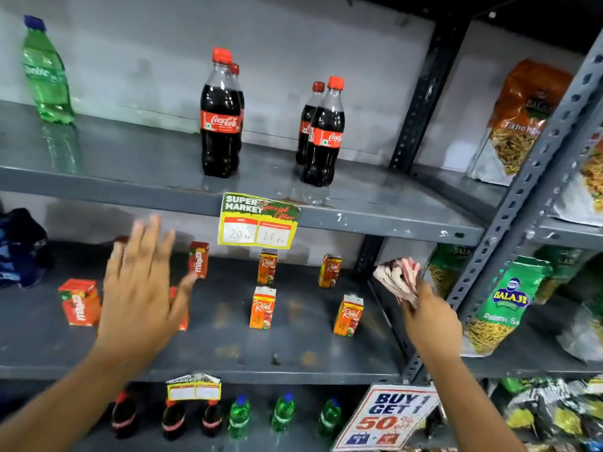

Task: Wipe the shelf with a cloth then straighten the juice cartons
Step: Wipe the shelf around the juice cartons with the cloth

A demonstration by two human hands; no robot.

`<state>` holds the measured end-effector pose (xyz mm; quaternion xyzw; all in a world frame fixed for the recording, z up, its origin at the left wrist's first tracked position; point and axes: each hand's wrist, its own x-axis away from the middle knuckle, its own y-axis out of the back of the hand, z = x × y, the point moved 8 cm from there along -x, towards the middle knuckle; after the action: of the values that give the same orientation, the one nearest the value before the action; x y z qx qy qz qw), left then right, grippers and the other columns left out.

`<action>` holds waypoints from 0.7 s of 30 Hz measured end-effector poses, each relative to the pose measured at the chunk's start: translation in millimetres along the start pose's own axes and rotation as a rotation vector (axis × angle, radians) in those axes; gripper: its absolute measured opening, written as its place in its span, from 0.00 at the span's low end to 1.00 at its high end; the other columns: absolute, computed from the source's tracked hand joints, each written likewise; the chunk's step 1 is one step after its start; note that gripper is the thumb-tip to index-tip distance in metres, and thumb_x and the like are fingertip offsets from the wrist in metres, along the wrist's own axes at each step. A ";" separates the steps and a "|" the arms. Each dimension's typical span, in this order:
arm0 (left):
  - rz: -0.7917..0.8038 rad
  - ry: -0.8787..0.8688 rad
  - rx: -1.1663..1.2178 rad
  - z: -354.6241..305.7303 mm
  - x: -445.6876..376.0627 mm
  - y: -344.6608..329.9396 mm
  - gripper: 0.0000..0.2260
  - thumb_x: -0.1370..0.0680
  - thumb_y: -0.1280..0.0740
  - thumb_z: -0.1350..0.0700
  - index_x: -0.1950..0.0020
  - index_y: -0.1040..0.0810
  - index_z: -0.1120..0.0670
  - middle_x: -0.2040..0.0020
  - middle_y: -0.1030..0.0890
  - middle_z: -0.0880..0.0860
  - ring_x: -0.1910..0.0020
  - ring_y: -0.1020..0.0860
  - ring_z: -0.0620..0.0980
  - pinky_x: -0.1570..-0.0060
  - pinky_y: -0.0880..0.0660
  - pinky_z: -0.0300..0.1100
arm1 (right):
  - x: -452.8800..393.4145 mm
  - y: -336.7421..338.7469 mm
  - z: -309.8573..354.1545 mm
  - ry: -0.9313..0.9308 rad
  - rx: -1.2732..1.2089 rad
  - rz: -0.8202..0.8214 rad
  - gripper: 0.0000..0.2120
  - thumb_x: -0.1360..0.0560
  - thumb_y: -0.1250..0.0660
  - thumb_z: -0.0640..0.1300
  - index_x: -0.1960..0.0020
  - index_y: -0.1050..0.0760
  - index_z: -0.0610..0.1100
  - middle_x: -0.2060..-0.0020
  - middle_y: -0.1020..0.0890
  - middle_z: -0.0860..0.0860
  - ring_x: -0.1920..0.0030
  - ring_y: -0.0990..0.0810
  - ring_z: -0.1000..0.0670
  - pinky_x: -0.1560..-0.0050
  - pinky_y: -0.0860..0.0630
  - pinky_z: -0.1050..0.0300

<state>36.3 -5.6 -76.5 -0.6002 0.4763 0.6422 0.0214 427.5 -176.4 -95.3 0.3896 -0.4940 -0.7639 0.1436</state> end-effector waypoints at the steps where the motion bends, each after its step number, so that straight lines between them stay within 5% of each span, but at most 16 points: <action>1: 0.075 -0.003 -0.010 2.0 16.0 -18.5 0.29 0.21 0.48 0.44 0.27 0.39 0.62 0.24 0.44 0.60 0.24 0.49 0.56 0.29 0.49 0.57 | -12.2 -10.1 0.9 -0.035 0.015 0.037 0.14 0.25 0.35 0.44 0.43 0.30 0.39 0.58 0.18 0.38 0.59 0.20 0.35 0.63 0.26 0.48; 4: 0.308 0.039 -0.065 22.3 48.4 -67.6 0.31 0.21 0.54 0.40 0.25 0.41 0.60 0.23 0.44 0.58 0.24 0.49 0.55 0.29 0.49 0.58 | -45.0 -39.0 6.9 -0.115 0.041 0.165 0.10 0.26 0.36 0.42 0.49 0.26 0.35 0.54 0.19 0.36 0.54 0.20 0.35 0.56 0.23 0.47; 10: 0.374 0.084 -0.172 55.1 67.0 -73.7 0.31 0.23 0.47 0.43 0.25 0.43 0.60 0.23 0.44 0.58 0.24 0.52 0.54 0.28 0.50 0.57 | -65.8 -41.2 25.8 -0.170 -0.059 0.061 0.11 0.28 0.33 0.41 0.53 0.23 0.32 0.56 0.20 0.30 0.55 0.20 0.30 0.55 0.23 0.41; 21: 0.442 0.261 -0.368 131.3 90.1 -41.9 0.30 0.21 0.50 0.41 0.23 0.46 0.57 0.23 0.44 0.55 0.24 0.53 0.51 0.28 0.48 0.55 | -3.5 -25.3 233.5 0.268 -0.336 -0.022 0.14 0.30 0.28 0.44 0.61 0.21 0.31 0.66 0.21 0.29 0.64 0.21 0.28 0.62 0.23 0.40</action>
<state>-62.2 51.8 -195.2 -0.5533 0.4697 0.6243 -0.2889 261.9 -12.3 -67.0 0.4635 -0.3322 -0.7784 0.2626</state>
